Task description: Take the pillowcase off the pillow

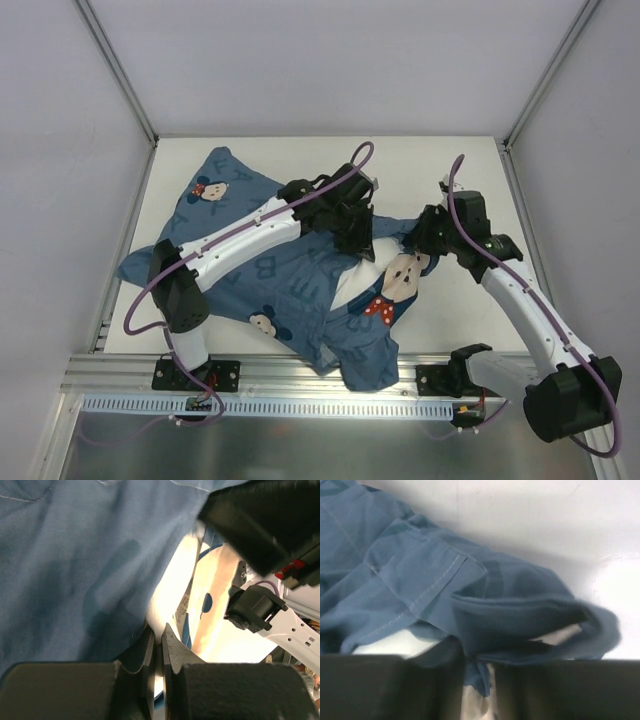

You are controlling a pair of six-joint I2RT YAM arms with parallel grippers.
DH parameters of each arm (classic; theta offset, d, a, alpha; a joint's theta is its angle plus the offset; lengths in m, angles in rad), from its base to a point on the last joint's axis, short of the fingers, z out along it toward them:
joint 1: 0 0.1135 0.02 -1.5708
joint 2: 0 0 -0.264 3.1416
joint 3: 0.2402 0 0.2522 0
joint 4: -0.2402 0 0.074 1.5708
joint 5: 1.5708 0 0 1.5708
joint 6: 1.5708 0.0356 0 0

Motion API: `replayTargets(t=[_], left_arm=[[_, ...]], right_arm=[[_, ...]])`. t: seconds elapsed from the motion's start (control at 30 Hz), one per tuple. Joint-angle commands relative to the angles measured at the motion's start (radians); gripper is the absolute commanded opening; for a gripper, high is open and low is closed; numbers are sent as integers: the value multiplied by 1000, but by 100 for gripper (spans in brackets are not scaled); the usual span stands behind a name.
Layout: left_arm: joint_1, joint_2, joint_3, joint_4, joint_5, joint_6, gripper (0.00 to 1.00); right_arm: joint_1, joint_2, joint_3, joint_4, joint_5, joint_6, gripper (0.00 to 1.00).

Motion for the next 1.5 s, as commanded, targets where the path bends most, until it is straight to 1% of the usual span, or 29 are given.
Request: replayTargets(t=[0.0,0.03,0.07,0.17,0.27,0.5,0.6,0.67,0.73,0.83,0.87,0.9,0.93,1.0,1.03,1.1,1.13,1.17,1.2,1.23,1.27,1.3,1.37,1.4,1.43,1.47], left_arm=[[-10,-114,3,7,60,-12,0],[-12,-126,-1,7,70,-9,0],[-12,-153,-9,8,73,-9,0],[-18,-224,-64,22,82,-5,0],[-33,-296,-121,33,79,-5,0],[-82,-451,-383,108,51,-60,0],[-87,-511,-425,146,41,-72,0],[-87,-542,-417,150,22,-72,0],[-85,-545,-400,154,-1,-71,0],[-84,-505,-327,153,-16,-40,0],[-81,-491,-286,153,-13,-19,0],[-73,-456,-252,153,-6,-11,0],[-73,-436,-251,151,-1,-3,0],[-73,-386,-195,140,17,12,0],[-73,-319,-166,130,25,17,0],[-99,-237,-36,73,16,52,0],[-113,-138,88,38,-19,66,0],[-142,-85,153,-37,-33,90,0],[-157,19,223,-73,-47,101,0],[-168,65,352,-109,-62,115,0],[-183,114,418,-146,-90,121,2],[-190,207,551,-224,-100,130,15],[-202,285,673,-313,-177,139,26],[-203,332,713,-367,-191,142,34],[-203,343,724,-373,-202,145,45],[-203,346,715,-377,-228,144,49]], right_arm=[[-43,-10,19,32,115,8,18],[-69,-8,14,34,119,19,3],[-124,-2,9,34,119,22,1],[-195,16,14,52,101,37,1],[-237,44,28,89,70,62,1],[-289,168,126,103,14,94,1],[-303,234,150,104,0,93,1],[-303,265,141,109,-14,91,1],[-303,289,105,159,-43,105,1],[-301,297,-18,242,-114,137,1],[-303,292,-97,267,-129,148,1],[-304,286,-139,332,-172,174,1],[-301,286,-175,353,-183,183,1],[-287,268,-237,360,-175,189,1],[-274,257,-248,361,-165,188,1],[-270,220,-265,354,-164,189,1],[-270,205,-267,348,-158,191,1],[-270,181,-261,341,-155,189,1],[-270,170,-258,322,-154,188,1],[-270,159,-255,313,-151,185,1],[-270,139,-253,308,-151,185,1],[-270,131,-252,298,-152,188,1],[-270,108,-252,290,-155,188,1],[-270,101,-252,284,-158,191,1],[-270,94,-253,281,-161,191,1],[-270,81,-253,275,-163,189,1]])
